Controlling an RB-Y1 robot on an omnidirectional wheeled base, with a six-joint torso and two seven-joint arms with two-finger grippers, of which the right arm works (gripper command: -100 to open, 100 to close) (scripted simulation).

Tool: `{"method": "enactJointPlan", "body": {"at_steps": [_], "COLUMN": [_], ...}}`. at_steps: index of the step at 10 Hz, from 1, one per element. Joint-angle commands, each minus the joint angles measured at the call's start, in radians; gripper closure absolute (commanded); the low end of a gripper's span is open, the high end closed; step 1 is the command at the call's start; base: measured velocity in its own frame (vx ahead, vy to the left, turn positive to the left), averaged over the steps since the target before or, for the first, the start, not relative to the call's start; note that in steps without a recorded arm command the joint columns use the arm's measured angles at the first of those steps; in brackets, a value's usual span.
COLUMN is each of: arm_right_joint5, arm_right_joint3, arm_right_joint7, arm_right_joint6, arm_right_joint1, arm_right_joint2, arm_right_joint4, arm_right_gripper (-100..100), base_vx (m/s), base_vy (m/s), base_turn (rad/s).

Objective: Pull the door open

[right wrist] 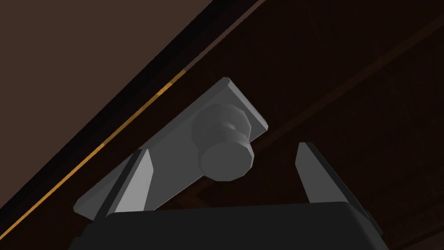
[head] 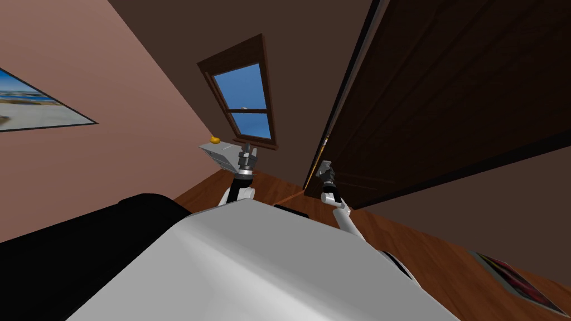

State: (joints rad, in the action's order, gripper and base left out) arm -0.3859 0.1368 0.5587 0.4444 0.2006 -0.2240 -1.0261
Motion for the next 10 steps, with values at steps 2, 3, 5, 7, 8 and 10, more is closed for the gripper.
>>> {"method": "enactJointPlan", "body": {"at_steps": [2,3,5,7,8,10], "arm_right_joint5": [-0.055,-0.055,-0.121,-0.157,-0.157,-0.222], "arm_right_joint3": [-0.001,-0.001,-0.003,-0.003,-0.003,-0.005], "arm_right_joint7": [0.074,0.081,0.146,0.198,0.205,0.272], "arm_right_joint6": [-0.007,-0.007,-0.017,-0.021,-0.021,-0.03], "arm_right_joint1": [-0.002,-0.002,-0.007,-0.009,-0.009,-0.014], "arm_right_joint2": [0.005,0.005,0.011,0.014,0.014,0.02], "arm_right_joint4": [-0.006,-0.006,-0.016,-0.022,-0.022,-0.032], "arm_right_gripper": [-100,-100,-100,-100,-100,-100], "base_vx": [-0.054,-0.048,-0.07,-0.065,-0.045,-0.069], "base_vy": [-0.039,-0.027,-0.053,-0.062,-0.038,-0.041], "base_turn": [0.061,0.047,0.117,0.054,0.047,0.106]}}
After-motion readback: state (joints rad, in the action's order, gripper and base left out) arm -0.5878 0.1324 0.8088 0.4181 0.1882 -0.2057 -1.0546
